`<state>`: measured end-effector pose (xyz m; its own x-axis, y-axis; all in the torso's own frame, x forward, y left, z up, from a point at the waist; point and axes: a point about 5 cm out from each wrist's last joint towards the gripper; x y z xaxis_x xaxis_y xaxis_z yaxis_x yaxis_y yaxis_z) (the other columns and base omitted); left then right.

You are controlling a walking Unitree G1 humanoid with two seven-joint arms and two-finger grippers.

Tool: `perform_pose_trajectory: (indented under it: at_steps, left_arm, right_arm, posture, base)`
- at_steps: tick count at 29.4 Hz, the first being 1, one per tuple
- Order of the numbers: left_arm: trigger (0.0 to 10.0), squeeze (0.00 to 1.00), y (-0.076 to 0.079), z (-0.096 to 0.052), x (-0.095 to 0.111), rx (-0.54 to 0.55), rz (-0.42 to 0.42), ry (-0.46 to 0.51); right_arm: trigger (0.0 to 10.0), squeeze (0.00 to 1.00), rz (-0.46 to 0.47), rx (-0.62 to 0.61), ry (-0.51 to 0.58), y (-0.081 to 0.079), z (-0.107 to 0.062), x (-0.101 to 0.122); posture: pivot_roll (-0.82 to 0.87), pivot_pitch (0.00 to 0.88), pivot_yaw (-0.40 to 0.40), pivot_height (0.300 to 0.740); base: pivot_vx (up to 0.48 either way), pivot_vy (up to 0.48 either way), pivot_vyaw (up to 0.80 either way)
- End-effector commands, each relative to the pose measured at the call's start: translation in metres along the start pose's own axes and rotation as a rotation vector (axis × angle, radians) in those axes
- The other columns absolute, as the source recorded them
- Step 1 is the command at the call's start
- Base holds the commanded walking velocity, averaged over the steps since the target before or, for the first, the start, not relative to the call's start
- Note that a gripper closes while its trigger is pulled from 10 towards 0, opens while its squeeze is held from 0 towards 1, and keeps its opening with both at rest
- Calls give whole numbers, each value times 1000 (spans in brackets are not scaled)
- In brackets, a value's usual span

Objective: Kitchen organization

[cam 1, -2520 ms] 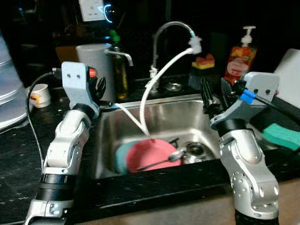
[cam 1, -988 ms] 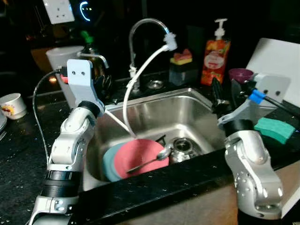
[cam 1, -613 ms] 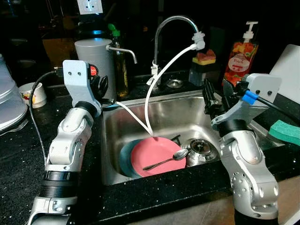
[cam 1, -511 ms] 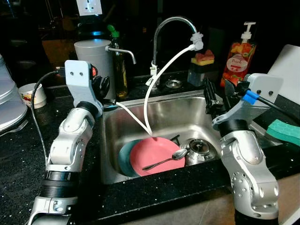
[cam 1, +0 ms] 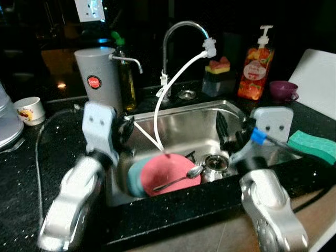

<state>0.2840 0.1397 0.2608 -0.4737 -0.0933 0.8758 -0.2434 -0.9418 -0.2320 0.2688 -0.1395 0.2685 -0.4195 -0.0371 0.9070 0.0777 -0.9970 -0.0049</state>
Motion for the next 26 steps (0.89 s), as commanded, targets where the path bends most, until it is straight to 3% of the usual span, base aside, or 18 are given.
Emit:
perform_pose_trajectory:
  at_steps: [1,7,12,15,18,26]
  left_arm:
    - [10000,0,5,-10,6,-16,26,2]
    - [10000,0,16,-25,3,-62,20,-33]
    - [10000,0,4,-38,-17,185,-143,-184]
    - [10000,0,1,-41,-20,205,-131,-196]
    - [10000,0,-18,-51,-38,293,-85,-260]
    - [10000,0,-36,-54,-54,286,-4,-314]
  right_arm:
    - [10000,0,-5,14,-5,-4,-4,0]
    - [10000,0,-35,24,-1,-7,-1,-4]
    - [10000,0,-29,27,24,-15,10,-6]
    - [10000,0,-24,27,23,-16,11,-6]
    - [10000,0,20,32,-4,-20,11,-14]
    - [10000,0,55,10,-90,-22,7,-39]
  posture:
    - [18,54,10,740]
    - [35,57,-2,740]
    - [50,63,-8,740]
    - [50,63,-8,740]
    - [78,73,-22,740]
    - [101,107,-17,740]
  base:
    - [0,0,0]
    - [0,0,0]
    - [0,0,0]
    - [0,0,0]
    - [0,0,0]
    - [0,0,0]
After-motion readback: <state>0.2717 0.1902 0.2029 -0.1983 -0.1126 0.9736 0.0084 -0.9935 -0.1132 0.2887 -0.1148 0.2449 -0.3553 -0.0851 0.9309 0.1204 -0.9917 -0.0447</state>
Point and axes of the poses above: a point about 5 cm out from each wrist's last joint towards the gripper, its own z axis pointing out of the wrist towards the gripper, its own x axis along the axis of the wrist's last joint, y = z × x, and after that the axes turned 2 degrees about z, right-handed
